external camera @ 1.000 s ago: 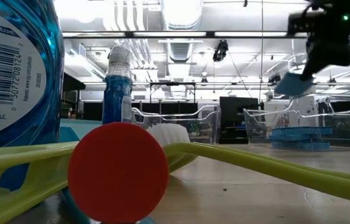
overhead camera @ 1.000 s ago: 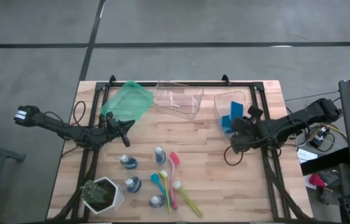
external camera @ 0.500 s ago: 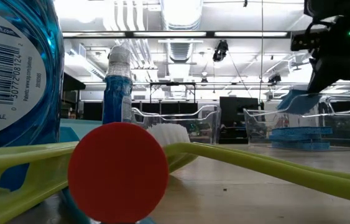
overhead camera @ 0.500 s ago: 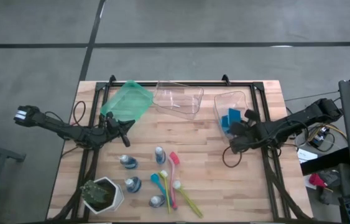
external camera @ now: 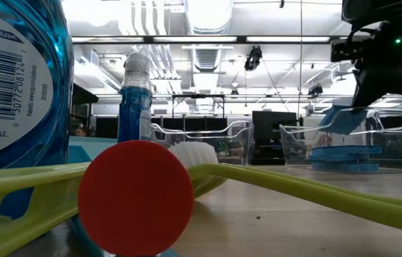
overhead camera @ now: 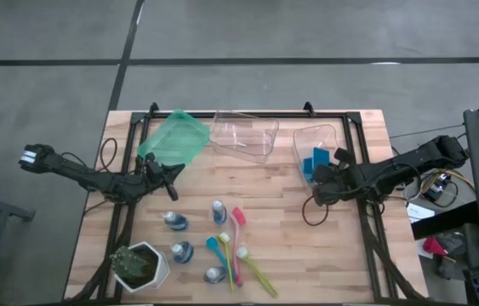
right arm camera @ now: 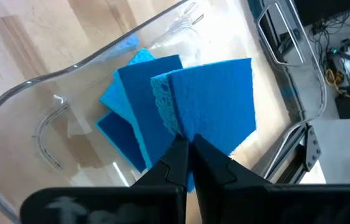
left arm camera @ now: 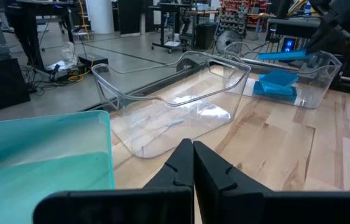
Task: Pick & Place Kitchen Sink Supplies
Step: Put the blue sponge in the right transparent bin, then put the green dish brush in the left transparent bin
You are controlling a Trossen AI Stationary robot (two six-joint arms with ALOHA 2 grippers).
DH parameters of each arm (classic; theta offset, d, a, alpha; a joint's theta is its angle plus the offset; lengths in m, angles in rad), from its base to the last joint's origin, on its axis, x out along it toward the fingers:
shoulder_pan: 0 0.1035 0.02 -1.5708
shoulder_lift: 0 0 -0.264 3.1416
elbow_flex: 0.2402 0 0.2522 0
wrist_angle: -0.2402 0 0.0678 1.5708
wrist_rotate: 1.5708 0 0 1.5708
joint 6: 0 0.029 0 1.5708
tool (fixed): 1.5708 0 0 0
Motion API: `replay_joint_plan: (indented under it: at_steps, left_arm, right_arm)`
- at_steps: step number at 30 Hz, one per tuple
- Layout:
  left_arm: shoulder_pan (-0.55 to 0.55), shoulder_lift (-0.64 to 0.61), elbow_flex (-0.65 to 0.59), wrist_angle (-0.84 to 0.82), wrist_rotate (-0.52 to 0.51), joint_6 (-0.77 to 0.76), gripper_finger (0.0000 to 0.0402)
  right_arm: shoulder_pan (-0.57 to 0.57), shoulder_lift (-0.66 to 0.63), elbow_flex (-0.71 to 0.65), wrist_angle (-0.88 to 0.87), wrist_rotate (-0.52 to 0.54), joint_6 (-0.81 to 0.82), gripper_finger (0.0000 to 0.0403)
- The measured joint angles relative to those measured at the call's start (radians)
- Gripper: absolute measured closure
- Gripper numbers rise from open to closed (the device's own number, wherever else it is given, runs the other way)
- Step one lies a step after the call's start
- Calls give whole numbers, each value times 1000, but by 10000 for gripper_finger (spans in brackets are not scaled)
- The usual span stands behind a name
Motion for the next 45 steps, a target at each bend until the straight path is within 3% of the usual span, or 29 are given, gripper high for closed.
replay_joint_plan:
  at_steps: [17,28,45]
  left_arm:
    - [0,0,0,0,0,0,401]
    - [0,0,0,0,0,0,401]
    - [0,0,0,0,0,0,401]
  right_arm:
    - [0,0,0,0,0,0,393]
    - [0,0,0,1,1,3,347]
    - [1,-8,73,-9,4,-31,317]
